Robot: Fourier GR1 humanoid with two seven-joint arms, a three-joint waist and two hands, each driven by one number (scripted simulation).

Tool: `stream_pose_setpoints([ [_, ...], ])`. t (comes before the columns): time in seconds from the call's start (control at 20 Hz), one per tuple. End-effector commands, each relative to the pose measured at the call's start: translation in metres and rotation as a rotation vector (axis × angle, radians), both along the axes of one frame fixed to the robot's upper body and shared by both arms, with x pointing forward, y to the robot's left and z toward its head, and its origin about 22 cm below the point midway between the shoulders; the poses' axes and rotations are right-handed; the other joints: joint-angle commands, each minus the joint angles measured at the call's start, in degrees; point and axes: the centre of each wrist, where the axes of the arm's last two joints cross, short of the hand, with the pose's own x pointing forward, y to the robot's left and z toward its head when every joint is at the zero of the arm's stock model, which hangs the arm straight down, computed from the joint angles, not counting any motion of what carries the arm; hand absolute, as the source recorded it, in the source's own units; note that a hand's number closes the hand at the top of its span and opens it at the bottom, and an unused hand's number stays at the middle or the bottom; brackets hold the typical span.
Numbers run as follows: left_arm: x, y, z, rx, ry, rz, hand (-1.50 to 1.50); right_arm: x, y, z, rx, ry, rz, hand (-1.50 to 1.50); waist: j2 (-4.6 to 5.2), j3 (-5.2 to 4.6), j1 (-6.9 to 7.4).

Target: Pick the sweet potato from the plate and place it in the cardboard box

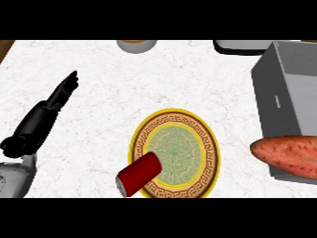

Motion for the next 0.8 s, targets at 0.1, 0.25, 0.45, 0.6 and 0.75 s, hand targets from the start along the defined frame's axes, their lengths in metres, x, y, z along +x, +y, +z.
stream_pose_setpoints([
  [0.1, 0.007, -0.018, -0.002, -0.002, 0.007, -0.031, 0.00, 0.038, -0.075, 0.004, -0.175, 0.115, -0.043, 1.50, 0.02, -0.11, 1.42],
  [0.25, 0.011, -0.015, -0.004, 0.015, 0.002, -0.039, 0.00, 0.045, -0.108, 0.008, -0.257, 0.268, -0.065, 1.50, 0.36, -0.12, 1.96],
  [0.45, 0.015, -0.018, 0.001, 0.014, -0.024, -0.056, 0.00, 0.069, -0.120, -0.005, -0.335, 0.365, -0.034, 1.50, 0.33, -0.12, 3.25],
  [0.6, 0.021, -0.020, 0.009, 0.011, -0.008, -0.070, 0.00, 0.073, -0.142, -0.011, -0.439, 0.437, -0.029, 1.50, 0.53, -0.07, 3.64],
  [0.75, 0.015, -0.027, 0.019, 0.009, -0.020, -0.052, 0.00, 0.079, -0.164, -0.024, -0.467, 0.508, -0.046, 1.50, 0.30, -0.02, 3.81],
])
